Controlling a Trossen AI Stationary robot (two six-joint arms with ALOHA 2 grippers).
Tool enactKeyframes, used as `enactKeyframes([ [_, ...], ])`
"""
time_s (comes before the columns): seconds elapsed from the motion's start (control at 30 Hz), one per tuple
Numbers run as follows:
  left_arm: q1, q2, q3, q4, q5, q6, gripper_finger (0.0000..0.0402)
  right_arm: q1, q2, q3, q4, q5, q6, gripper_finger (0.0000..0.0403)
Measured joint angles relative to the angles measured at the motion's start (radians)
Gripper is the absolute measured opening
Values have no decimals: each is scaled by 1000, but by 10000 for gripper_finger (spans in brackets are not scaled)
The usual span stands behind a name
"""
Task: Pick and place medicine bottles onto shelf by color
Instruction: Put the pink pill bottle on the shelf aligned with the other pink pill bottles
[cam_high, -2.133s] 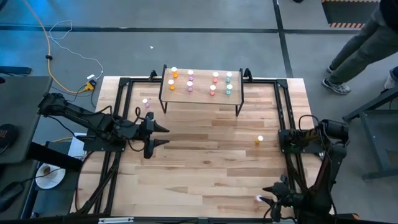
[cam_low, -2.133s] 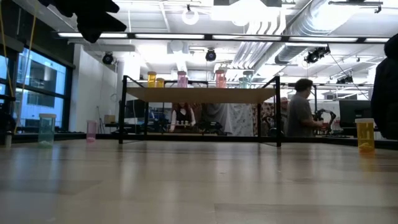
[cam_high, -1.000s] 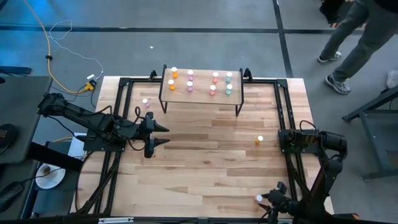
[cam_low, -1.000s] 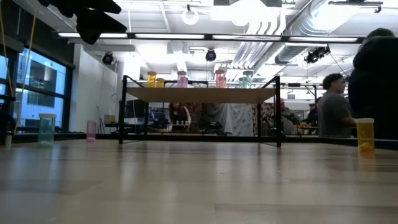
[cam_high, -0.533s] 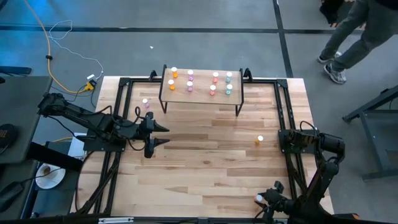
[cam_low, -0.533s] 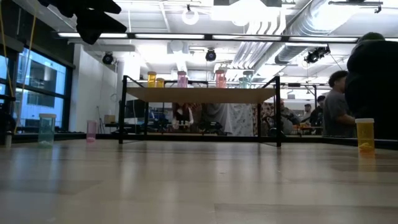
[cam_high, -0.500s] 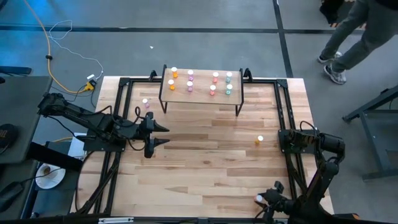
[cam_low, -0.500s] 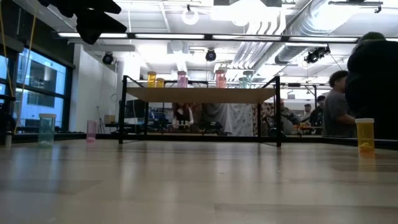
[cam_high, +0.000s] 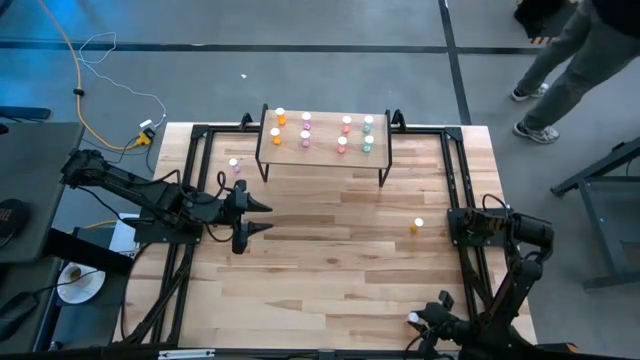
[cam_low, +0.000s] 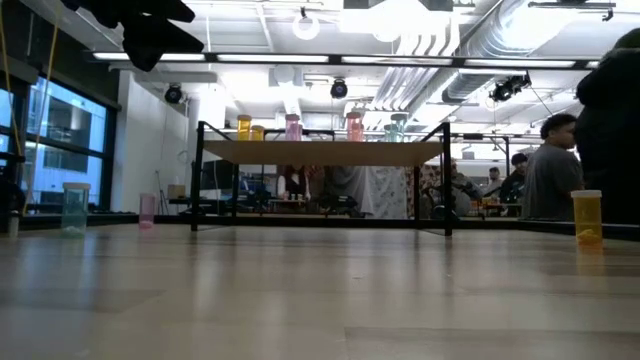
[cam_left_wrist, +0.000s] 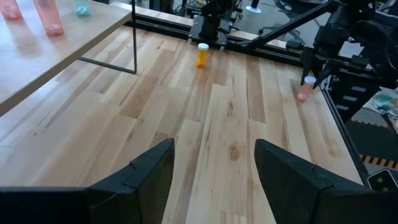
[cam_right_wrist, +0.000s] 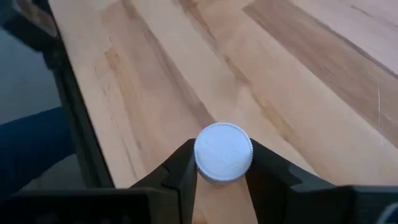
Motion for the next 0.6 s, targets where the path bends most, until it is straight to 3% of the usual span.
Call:
enactKeyframes([
  [0.33,0,0,0,0,0,0,213,-93,0,0,-7,-10,-28,106],
  [0.6,0,0,0,0,0,0,213,-197,-63,0,-20,-4,-192,106],
])
